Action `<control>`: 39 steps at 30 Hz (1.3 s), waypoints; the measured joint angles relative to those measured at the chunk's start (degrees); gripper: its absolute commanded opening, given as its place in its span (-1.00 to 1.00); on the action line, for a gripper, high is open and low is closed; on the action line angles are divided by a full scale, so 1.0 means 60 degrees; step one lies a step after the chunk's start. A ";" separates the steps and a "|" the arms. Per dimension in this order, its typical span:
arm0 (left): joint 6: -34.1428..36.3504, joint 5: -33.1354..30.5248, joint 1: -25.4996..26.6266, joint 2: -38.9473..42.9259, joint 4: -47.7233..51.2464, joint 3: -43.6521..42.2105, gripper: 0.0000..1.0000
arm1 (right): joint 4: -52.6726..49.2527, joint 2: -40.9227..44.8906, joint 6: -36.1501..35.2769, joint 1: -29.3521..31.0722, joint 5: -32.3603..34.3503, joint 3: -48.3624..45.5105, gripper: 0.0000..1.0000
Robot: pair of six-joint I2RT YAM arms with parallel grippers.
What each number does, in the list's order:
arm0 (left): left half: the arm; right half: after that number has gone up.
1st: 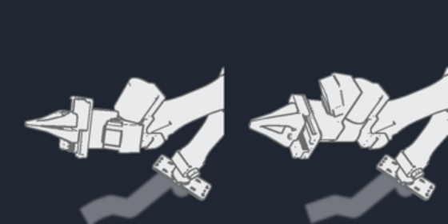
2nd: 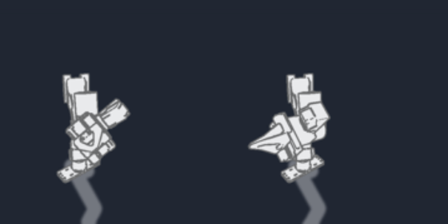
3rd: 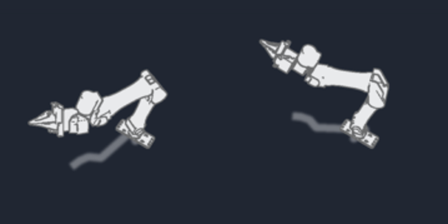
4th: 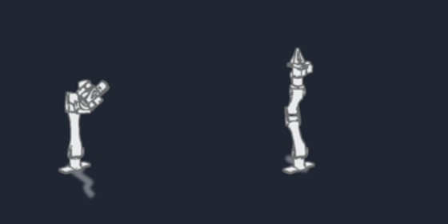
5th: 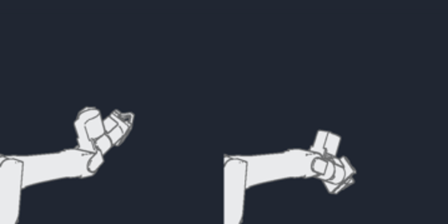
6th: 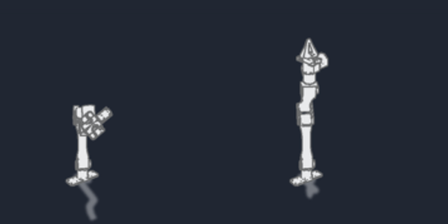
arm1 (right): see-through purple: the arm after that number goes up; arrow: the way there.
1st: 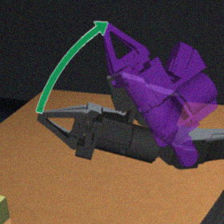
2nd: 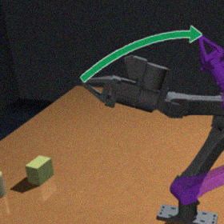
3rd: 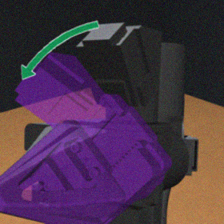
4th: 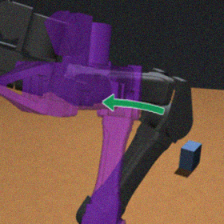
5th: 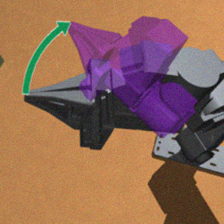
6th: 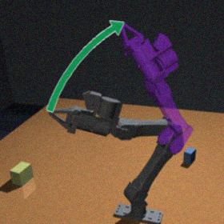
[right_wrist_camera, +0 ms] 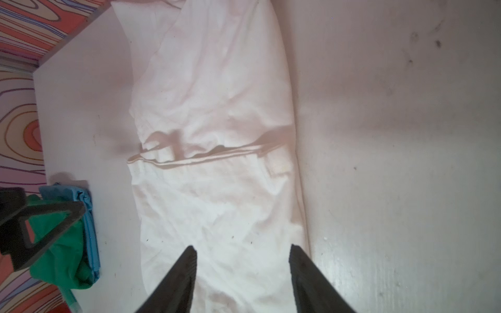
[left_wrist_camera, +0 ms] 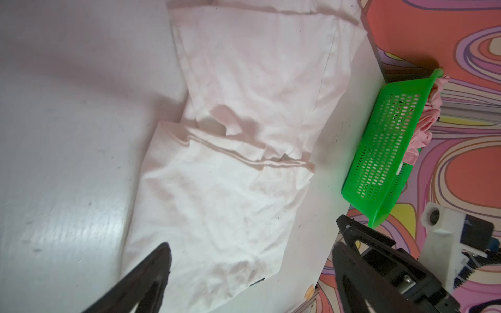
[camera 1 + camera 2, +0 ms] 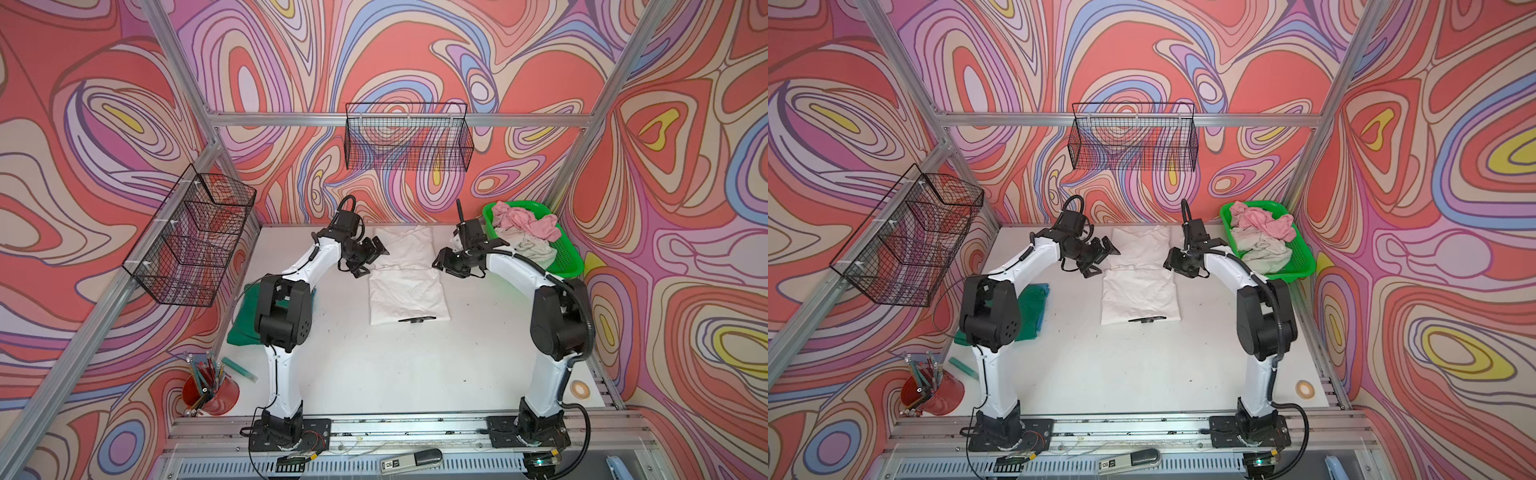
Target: Fold and stack the t-shirts
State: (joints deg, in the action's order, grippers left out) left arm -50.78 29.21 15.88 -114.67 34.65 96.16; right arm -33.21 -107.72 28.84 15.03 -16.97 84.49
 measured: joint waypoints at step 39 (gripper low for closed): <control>0.0528 0.0463 0.1297 0.0736 -0.1581 -0.3381 0.79 | 0.3563 -0.2386 0.1337 -0.0215 -0.1515 -0.0943 -0.79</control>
State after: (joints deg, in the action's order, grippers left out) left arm -47.62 31.99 23.66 -110.26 25.17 75.88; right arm -11.84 -122.04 36.86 13.74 -26.06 78.83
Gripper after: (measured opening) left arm 0.893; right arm 0.062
